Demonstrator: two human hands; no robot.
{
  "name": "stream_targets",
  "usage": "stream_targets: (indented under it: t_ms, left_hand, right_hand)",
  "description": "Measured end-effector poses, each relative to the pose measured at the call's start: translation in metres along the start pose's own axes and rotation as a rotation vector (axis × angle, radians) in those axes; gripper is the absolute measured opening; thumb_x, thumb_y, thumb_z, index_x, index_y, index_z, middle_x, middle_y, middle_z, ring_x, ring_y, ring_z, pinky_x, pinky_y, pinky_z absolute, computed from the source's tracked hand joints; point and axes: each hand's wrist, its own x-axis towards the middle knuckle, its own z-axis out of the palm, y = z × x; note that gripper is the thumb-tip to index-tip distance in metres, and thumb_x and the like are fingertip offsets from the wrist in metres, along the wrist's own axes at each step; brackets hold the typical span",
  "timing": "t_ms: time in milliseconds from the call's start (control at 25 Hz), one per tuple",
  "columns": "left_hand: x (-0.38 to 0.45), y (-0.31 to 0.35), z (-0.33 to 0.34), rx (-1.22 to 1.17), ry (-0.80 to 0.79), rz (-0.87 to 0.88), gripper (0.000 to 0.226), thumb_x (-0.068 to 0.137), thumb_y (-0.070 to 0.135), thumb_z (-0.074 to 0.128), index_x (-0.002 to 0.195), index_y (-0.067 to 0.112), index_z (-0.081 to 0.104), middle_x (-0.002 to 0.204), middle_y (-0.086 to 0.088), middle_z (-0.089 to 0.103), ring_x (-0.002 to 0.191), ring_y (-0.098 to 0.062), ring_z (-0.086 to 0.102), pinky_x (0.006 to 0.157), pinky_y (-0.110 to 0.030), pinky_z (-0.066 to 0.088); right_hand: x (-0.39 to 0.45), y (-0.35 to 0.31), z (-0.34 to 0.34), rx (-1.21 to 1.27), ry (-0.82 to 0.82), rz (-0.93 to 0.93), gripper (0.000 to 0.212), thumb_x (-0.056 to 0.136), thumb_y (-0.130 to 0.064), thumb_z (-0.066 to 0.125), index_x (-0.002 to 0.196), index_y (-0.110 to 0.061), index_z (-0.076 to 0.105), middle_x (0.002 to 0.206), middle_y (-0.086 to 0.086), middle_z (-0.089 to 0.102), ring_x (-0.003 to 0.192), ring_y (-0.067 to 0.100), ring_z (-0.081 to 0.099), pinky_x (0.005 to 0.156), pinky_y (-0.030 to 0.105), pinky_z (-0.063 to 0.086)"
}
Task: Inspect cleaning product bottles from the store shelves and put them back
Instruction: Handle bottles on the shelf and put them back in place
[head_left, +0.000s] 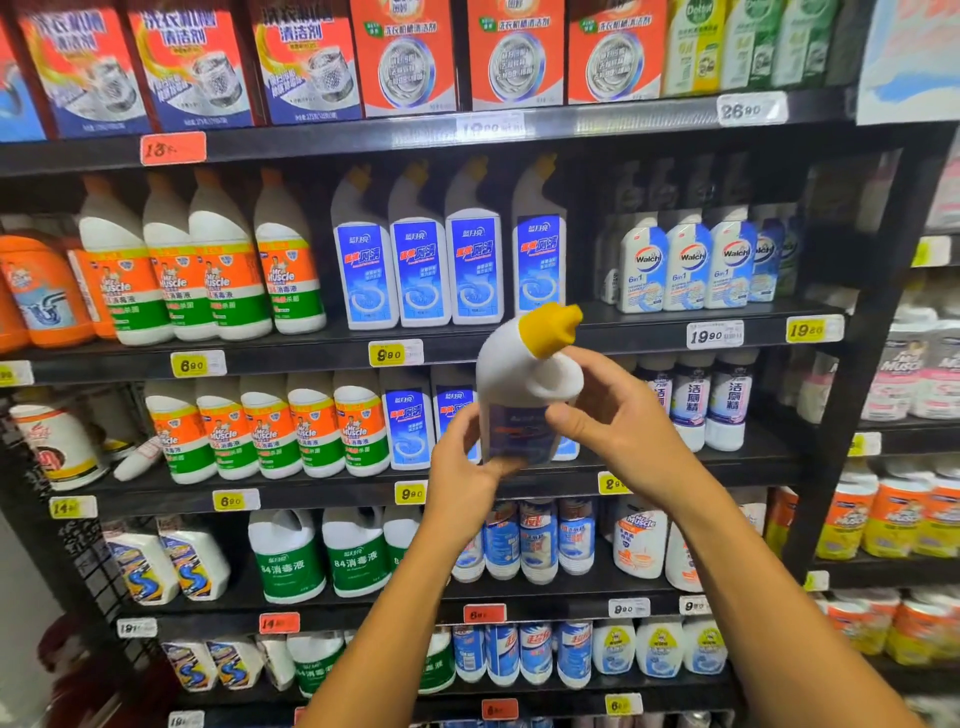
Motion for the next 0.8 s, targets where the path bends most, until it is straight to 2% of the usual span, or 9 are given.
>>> stream_targets:
  t_ms: [80,160,280,360,440,520,600,680,800]
  left_hand:
    - [0.011,0.000,0.000,0.063,0.042,0.039,0.053,0.078,-0.008,0.072,0.100,0.039,0.063,0.097,0.024,0.070,0.099,-0.013,0.065,0.082,-0.023,0.056]
    - [0.019,0.000,0.000,0.097,0.086,0.053,0.050,0.081,-0.003,0.071,0.106,0.040,0.062,0.098,0.025,0.069,0.103,-0.015,0.065,0.083,-0.025,0.056]
    - [0.025,0.004,0.001,0.007,0.092,0.041,0.039,0.077,0.013,0.070,0.113,0.025,0.066,0.109,0.003,0.072,0.109,-0.025,0.066,0.090,-0.049,0.056]
    - [0.024,0.007,0.001,-0.024,0.103,0.047,0.041,0.075,0.016,0.070,0.115,0.023,0.066,0.111,-0.004,0.072,0.108,-0.027,0.066,0.090,-0.056,0.054]
    - [0.022,0.009,0.001,-0.024,0.112,0.075,0.041,0.076,0.013,0.070,0.107,0.039,0.067,0.107,0.006,0.073,0.105,-0.020,0.067,0.089,-0.054,0.055]
    - [0.019,0.009,-0.001,0.013,0.109,0.101,0.052,0.079,0.004,0.072,0.099,0.052,0.066,0.099,0.022,0.072,0.097,-0.001,0.067,0.083,-0.037,0.058]
    - [0.015,0.009,-0.004,0.042,0.086,0.097,0.050,0.081,-0.001,0.073,0.098,0.045,0.067,0.095,0.025,0.072,0.094,-0.002,0.067,0.075,-0.021,0.056]
    - [0.010,0.011,-0.010,0.085,0.022,0.088,0.043,0.078,0.000,0.076,0.100,0.036,0.066,0.097,0.016,0.073,0.100,-0.012,0.067,0.081,-0.023,0.057]
    - [-0.004,0.023,-0.020,0.084,-0.177,0.053,0.047,0.066,0.018,0.085,0.104,0.035,0.064,0.106,0.016,0.073,0.105,-0.007,0.067,0.091,-0.030,0.055]
  right_hand:
    - [-0.002,0.000,0.000,-0.077,-0.028,-0.022,0.053,0.084,0.003,0.072,0.124,-0.028,0.057,0.121,-0.009,0.067,0.113,0.005,0.063,0.094,0.022,0.047]
    - [-0.004,-0.002,0.001,-0.121,-0.060,-0.055,0.055,0.080,-0.002,0.074,0.126,-0.026,0.058,0.128,-0.008,0.065,0.120,0.007,0.060,0.099,0.023,0.046]
    - [-0.005,-0.007,0.003,-0.135,-0.094,-0.100,0.057,0.077,-0.009,0.075,0.130,-0.020,0.058,0.134,-0.008,0.063,0.127,0.013,0.056,0.106,0.029,0.044]
    - [-0.005,-0.009,0.004,-0.132,-0.103,-0.112,0.057,0.077,-0.010,0.075,0.130,-0.022,0.058,0.134,-0.010,0.063,0.127,0.014,0.056,0.107,0.030,0.044]
    - [-0.005,-0.008,0.004,-0.127,-0.110,-0.117,0.056,0.078,-0.009,0.075,0.130,-0.023,0.058,0.133,-0.011,0.063,0.127,0.014,0.056,0.106,0.029,0.045]
    - [-0.004,-0.006,0.004,-0.122,-0.109,-0.124,0.055,0.078,-0.010,0.075,0.128,-0.026,0.059,0.131,-0.012,0.064,0.125,0.013,0.057,0.104,0.026,0.045]
    - [-0.002,-0.005,0.005,-0.101,-0.091,-0.123,0.053,0.077,-0.011,0.076,0.124,-0.033,0.060,0.125,-0.014,0.067,0.121,0.010,0.060,0.099,0.022,0.046]
    - [0.001,-0.005,0.006,-0.072,-0.048,-0.116,0.050,0.078,-0.014,0.076,0.119,-0.037,0.061,0.118,-0.015,0.069,0.113,0.009,0.064,0.094,0.022,0.049]
    - [0.009,-0.011,0.001,0.018,0.026,-0.083,0.036,0.082,-0.022,0.074,0.115,-0.030,0.064,0.107,-0.014,0.074,0.102,0.006,0.068,0.084,0.021,0.053]
